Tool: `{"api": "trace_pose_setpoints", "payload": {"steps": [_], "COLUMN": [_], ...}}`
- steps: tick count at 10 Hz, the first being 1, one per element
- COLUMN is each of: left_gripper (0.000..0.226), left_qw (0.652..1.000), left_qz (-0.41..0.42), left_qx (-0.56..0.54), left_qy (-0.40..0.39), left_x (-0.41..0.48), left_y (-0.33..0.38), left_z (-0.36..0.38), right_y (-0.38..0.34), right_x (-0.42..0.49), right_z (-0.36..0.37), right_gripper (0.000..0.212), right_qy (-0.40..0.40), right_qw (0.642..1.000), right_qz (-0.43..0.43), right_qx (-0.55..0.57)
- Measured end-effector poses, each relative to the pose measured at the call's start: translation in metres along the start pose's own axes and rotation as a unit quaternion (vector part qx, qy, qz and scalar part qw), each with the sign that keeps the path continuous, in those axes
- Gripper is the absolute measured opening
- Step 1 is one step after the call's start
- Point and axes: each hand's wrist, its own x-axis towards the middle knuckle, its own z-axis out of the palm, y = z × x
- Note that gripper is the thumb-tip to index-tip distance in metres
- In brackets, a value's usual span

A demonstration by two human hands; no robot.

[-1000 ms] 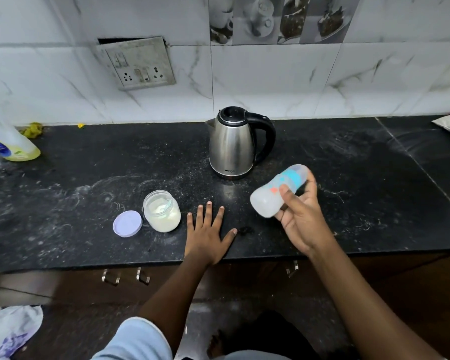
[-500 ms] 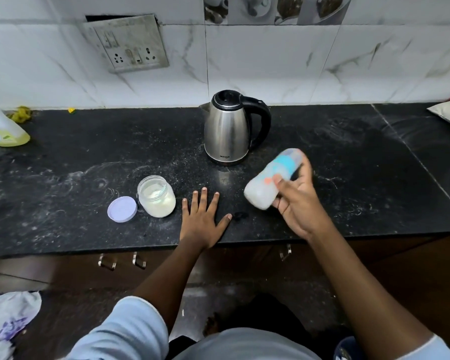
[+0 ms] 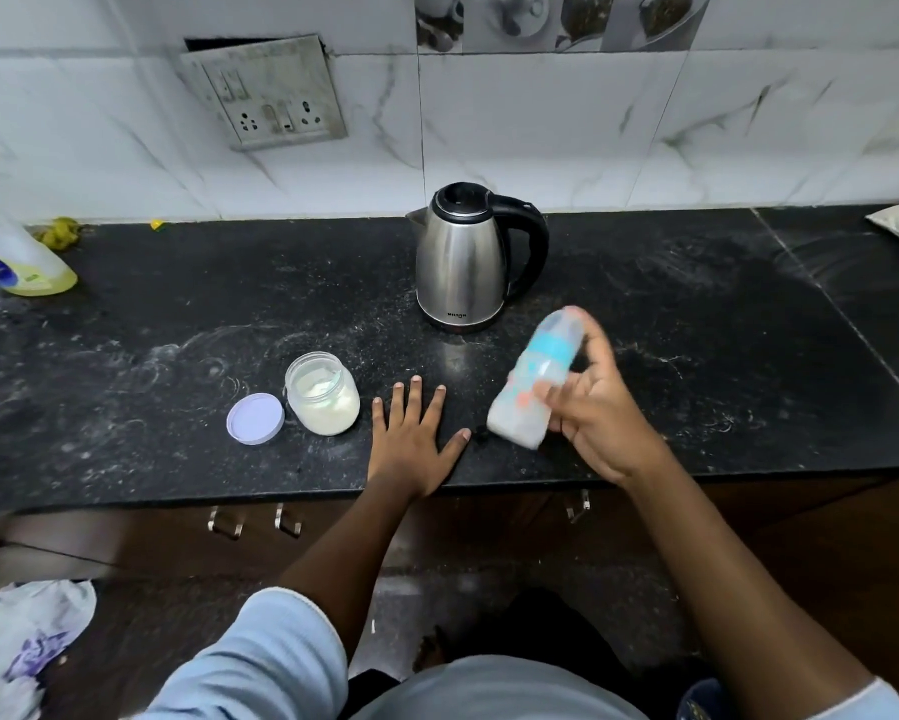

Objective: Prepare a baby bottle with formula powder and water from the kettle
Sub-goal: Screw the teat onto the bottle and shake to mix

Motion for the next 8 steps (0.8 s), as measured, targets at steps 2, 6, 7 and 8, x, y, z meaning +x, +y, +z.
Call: {"api": "trace_pose_setpoints", "payload": {"steps": [2,6,7,8], "left_gripper": [0.088,0.092,0.092,0.091], "left_qw": [1.000,1.000,1.000,1.000], "left_qz": [0.001,0.003,0.002,0.002], "left_qx": [-0.001,-0.004,-0.002,-0.004], "left_qy": [-0.003,0.002,0.002,0.002], "left_x": [0.000,0.003,0.003,0.004], "left_y": [0.000,-0.002,-0.003,-0.004], "left_z": [-0.001,0.002,0.003,0.004], "right_y": [0.001,0.011,0.010,0.014], "right_x": [0.001,0.011,0.008,0.010], "right_z": [0.000,-0.006,-0.003,-0.005], "right_gripper": [0.088,0.082,0.094,0.086], "right_qy": [0.044,0.094,-0.017,0.054], "right_qw": [0.999,0.994,0.999,0.998], "right_qz": [-0.012,-0.043,-0.002,-0.015], "right_qx": [0.021,0.038,-0.033,0.034]}}
